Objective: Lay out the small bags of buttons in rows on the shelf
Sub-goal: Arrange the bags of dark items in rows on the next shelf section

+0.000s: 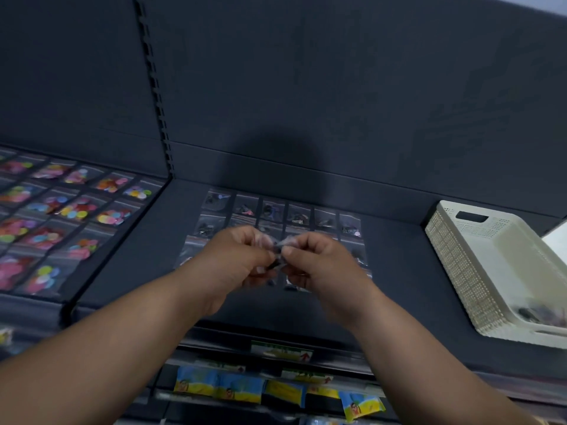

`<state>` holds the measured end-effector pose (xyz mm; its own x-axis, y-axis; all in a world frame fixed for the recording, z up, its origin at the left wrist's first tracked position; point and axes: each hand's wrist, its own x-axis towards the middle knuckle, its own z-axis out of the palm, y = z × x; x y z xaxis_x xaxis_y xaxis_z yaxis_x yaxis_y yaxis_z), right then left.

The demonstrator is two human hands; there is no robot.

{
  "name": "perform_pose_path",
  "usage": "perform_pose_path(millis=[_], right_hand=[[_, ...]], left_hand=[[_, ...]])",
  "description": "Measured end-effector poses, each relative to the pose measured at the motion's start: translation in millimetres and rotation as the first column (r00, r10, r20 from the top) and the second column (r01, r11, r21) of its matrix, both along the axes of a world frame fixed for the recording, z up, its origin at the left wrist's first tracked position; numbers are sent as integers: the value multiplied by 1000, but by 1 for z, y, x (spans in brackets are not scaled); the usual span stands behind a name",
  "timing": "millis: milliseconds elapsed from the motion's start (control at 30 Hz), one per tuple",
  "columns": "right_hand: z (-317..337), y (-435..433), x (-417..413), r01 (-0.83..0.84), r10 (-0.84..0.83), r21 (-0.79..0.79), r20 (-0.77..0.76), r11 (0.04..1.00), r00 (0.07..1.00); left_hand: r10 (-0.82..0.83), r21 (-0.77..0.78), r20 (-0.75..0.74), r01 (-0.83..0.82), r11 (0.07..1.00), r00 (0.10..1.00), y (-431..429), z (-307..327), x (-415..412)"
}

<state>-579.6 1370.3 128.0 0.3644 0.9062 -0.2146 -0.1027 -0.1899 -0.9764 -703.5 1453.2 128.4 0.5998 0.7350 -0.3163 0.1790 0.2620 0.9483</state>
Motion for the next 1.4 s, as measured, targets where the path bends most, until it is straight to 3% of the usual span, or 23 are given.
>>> perform_pose_path(millis=[267, 533, 700, 800, 867, 1033, 1100, 1133, 1167, 1233, 1267, 1333, 1400], right_hand=[[-8, 25, -28, -59, 52, -29, -192, 998, 980], [-18, 39, -42, 58, -64, -76, -69, 995, 996], [-13, 43, -54, -187, 192, -48, 118, 981, 974], [-12, 49, -63, -271, 280, -75, 165, 960, 946], [-17, 53, -66, -230, 245, -112, 146, 967, 958], [-35, 59, -77, -64, 46, -218, -88, 974, 995], [-41, 59, -81, -52, 44, -285, -33, 957, 998], [-43, 58, -80, -57, 103, -327, 125, 943, 987], [-44, 56, -76, -64, 202, -365, 354, 929, 913], [-41, 51, -68, -57, 343, -380, 746, 923, 570], [-39, 48, -65, -92, 336, -330, 838, 940, 429], [-41, 46, -62, -267, 283, -206, 913, 941, 294], [-51, 48, -60, -417, 280, -184, 942, 890, 184]], left_hand=[[118, 96, -23, -115, 989, 993, 16, -10, -45], [257, 114, -95, -246, 962, 962, 29, -13, -79], [44, 190, -142, -16, 982, 989, 29, -5, -85], [-6, 201, -148, 36, 979, 989, 31, 0, -84], [24, 203, -151, 8, 979, 988, 34, -1, -84], [162, 178, -167, -132, 975, 973, 45, -15, -90], [192, 236, -217, -139, 962, 957, 49, -24, -94], [202, 276, -248, -130, 952, 947, 51, -28, -97], [205, 314, -282, -112, 943, 937, 52, -31, -101], [198, 367, -341, -64, 928, 919, 53, -35, -106], [194, 386, -366, -41, 921, 910, 54, -37, -108], [184, 431, -417, 15, 902, 890, 53, -41, -111], [159, 456, -461, 78, 887, 873, 52, -44, -112]])
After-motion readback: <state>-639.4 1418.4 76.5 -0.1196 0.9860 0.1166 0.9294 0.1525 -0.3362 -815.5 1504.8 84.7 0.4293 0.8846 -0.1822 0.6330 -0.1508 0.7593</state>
